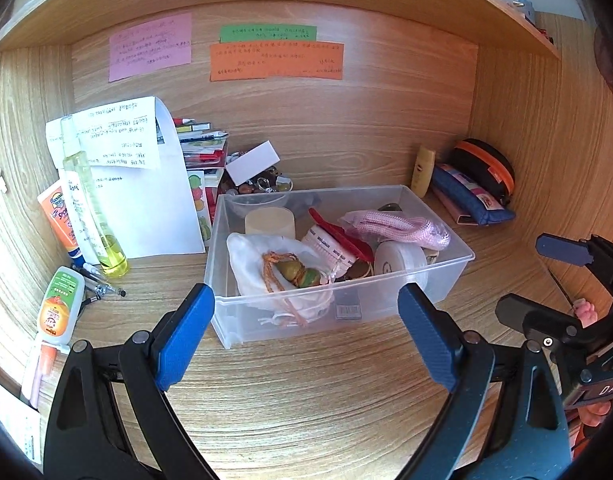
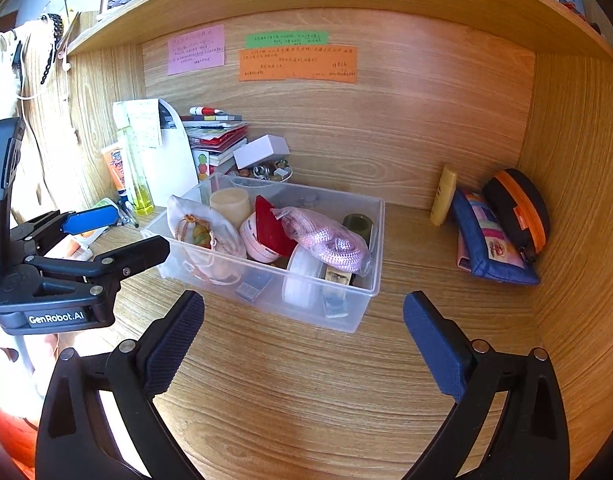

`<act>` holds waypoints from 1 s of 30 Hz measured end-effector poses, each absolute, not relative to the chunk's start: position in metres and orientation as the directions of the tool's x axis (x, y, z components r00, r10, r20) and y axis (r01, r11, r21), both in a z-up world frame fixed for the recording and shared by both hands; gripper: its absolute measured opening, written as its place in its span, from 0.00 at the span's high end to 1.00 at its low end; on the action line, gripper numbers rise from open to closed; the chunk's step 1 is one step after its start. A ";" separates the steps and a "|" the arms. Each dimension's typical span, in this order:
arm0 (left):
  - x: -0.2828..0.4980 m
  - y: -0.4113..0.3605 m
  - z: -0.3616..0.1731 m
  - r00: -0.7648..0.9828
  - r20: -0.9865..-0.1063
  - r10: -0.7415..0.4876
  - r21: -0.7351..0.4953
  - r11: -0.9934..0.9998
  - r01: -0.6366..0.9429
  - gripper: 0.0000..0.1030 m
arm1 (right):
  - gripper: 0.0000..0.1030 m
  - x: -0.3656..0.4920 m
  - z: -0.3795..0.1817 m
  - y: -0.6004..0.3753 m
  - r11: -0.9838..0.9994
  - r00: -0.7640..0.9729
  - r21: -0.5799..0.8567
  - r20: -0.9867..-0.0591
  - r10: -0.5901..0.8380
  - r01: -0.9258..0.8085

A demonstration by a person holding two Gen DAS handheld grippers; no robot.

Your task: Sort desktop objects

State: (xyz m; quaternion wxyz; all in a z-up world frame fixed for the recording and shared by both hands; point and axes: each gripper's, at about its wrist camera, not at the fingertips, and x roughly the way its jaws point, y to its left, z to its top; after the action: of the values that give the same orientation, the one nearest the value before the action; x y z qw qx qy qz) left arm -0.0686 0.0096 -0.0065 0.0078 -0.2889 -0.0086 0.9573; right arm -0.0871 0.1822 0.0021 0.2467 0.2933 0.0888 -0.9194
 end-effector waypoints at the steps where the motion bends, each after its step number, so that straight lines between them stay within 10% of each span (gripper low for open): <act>1: -0.069 0.011 -0.007 -0.832 -0.555 0.012 -0.013 -1.000 -0.006 0.09 | 0.03 -0.088 0.001 0.183 -0.863 -0.704 -0.016 -0.586 -0.402 0.506; 30: -0.070 0.021 -0.011 -0.830 -0.557 0.023 0.001 -1.000 -0.028 0.07 | 0.03 -0.091 -0.006 0.189 -0.872 -0.688 0.020 -0.606 -0.400 0.489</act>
State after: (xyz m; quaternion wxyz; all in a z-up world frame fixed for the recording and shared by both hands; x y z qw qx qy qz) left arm -0.0703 0.0207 -0.0106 0.0135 -0.2912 0.0045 0.9566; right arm -0.0912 0.1891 -0.0061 0.2426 0.3120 0.0718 -0.9158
